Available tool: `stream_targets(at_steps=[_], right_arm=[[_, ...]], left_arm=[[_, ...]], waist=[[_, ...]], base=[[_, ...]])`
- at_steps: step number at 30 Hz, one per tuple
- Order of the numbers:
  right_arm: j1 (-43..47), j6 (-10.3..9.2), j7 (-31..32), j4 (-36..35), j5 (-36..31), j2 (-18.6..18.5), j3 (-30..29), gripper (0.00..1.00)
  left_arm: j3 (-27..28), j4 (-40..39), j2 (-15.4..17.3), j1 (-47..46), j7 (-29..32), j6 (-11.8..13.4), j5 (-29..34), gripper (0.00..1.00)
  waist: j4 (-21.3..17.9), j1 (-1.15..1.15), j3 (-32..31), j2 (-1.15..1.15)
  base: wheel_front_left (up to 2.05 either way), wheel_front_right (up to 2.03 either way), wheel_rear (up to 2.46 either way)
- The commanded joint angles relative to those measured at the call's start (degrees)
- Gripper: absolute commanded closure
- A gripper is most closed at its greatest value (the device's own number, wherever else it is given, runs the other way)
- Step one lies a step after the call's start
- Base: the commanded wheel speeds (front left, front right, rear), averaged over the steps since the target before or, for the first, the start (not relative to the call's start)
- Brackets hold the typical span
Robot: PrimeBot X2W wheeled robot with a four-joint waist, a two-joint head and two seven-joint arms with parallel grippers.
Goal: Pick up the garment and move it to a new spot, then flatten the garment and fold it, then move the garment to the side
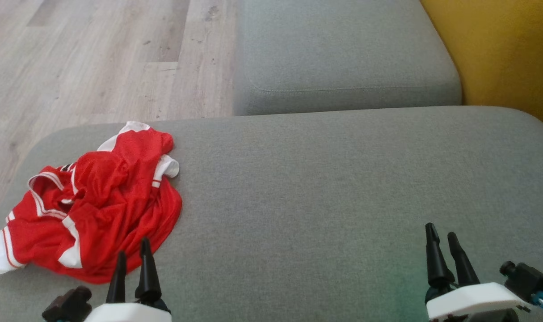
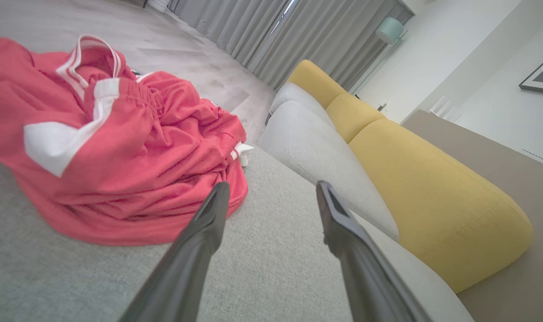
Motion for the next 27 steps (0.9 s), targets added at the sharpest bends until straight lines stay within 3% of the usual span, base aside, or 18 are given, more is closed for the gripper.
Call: stream_targets(at_steps=[1,27], right_arm=[[-1.9,-0.03,-1.0,-2.8,-2.6,-0.4,1.3,0.00],[1.7,-0.03,-5.2,-4.5,-23.9,-0.5,2.7,0.00]], left_arm=[[0.3,-2.5,0.3,-1.6,-1.0,0.4,2.4,0.00],[-2.4,-5.0,0.4,1.6,-5.2,1.1,20.7,0.00]], waist=[[0.4,0.00,-0.1,0.00],[-0.3,0.00,-2.6,0.00]], base=[[0.00,0.00,0.00],[0.00,0.00,0.00]])
